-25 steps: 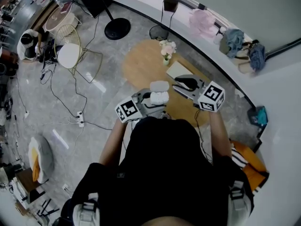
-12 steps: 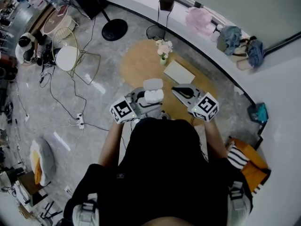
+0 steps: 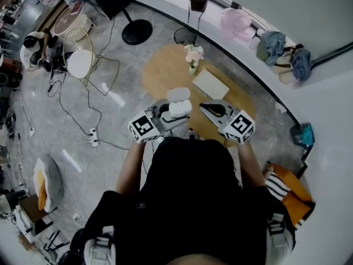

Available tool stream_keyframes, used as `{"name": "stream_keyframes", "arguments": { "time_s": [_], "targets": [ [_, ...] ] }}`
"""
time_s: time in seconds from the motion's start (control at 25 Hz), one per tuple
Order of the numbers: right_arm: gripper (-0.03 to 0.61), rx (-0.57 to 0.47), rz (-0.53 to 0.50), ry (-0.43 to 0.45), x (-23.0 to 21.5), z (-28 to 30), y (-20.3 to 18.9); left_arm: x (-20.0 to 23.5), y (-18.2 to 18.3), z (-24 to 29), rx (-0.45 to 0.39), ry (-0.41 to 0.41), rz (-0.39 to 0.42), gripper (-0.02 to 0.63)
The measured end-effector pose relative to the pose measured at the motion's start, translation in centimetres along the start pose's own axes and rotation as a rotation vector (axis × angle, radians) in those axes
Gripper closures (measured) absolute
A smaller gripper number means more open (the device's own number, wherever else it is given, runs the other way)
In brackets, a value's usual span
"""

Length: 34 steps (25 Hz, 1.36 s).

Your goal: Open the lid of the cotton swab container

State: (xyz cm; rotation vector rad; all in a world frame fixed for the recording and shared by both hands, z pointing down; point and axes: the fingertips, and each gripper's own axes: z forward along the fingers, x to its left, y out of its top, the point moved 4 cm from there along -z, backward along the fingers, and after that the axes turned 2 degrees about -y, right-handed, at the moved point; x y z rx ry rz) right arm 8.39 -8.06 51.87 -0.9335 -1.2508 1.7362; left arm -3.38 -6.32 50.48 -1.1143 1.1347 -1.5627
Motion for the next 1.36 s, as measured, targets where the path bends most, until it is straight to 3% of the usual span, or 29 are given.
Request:
{"name": "stream_keyframes", "arguments": {
  "time_s": [0.24,0.44,1.36],
  "targets": [
    [0.583,-0.03,-0.037,0.003,-0.2,0.1,1.1,-0.6,0.9,0.7,-0.018,-0.007,0.021,0.413],
    [0.583,0.026,0.008,-0.037,-0.2,-0.8,1.2,-0.9,0.9,0.7,-0.014,0.001,0.024,0.414],
    [0.583,0.091,-0.005,0.001,-0.1,-0.4,0.0,0.2,0.4,1.0,0.03,-0.007,0.011,0.413]
  ]
}}
